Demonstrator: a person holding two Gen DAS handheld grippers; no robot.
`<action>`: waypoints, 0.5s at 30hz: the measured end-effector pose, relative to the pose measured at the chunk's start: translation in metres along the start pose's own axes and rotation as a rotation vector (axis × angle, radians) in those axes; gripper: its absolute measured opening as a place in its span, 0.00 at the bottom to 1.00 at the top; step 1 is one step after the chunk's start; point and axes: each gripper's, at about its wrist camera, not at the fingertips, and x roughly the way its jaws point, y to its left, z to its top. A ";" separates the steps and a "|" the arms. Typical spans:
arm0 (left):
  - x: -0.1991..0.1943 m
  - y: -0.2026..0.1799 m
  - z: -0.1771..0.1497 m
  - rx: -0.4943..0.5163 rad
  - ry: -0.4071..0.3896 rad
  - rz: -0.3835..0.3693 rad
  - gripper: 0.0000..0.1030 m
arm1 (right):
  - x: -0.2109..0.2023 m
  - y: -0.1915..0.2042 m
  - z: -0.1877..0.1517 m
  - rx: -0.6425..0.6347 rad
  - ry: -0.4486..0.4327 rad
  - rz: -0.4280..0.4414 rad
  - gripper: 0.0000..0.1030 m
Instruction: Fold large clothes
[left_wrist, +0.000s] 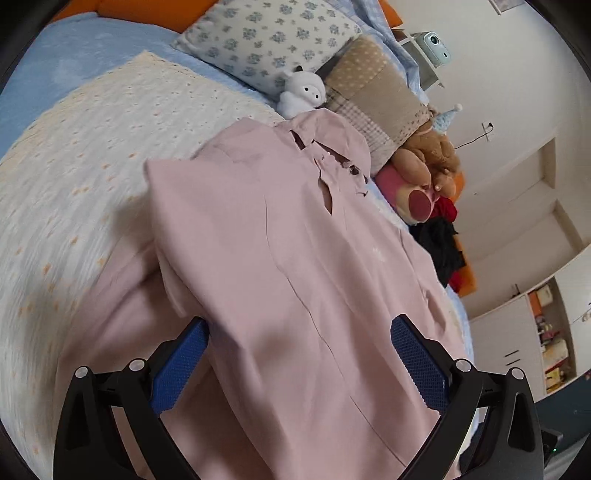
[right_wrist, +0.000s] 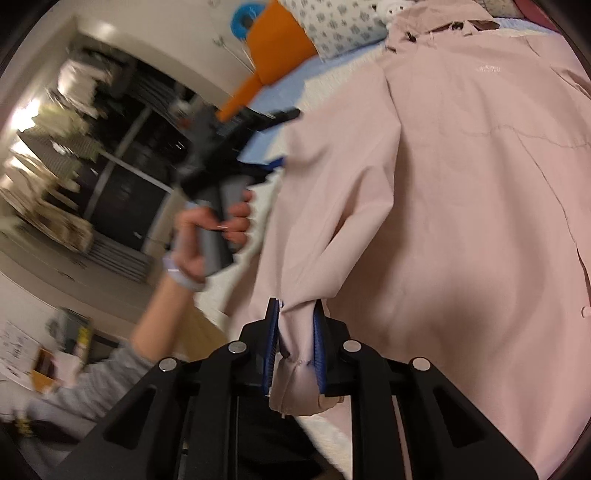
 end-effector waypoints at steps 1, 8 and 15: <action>0.005 0.003 0.006 -0.018 0.010 -0.010 0.97 | -0.007 0.001 0.003 0.008 -0.018 0.024 0.15; 0.017 0.013 0.003 -0.089 0.123 -0.153 0.97 | -0.043 -0.004 0.037 0.041 -0.119 0.124 0.15; 0.052 0.012 0.000 -0.083 0.128 -0.184 0.97 | -0.067 0.004 0.074 0.025 -0.179 0.218 0.15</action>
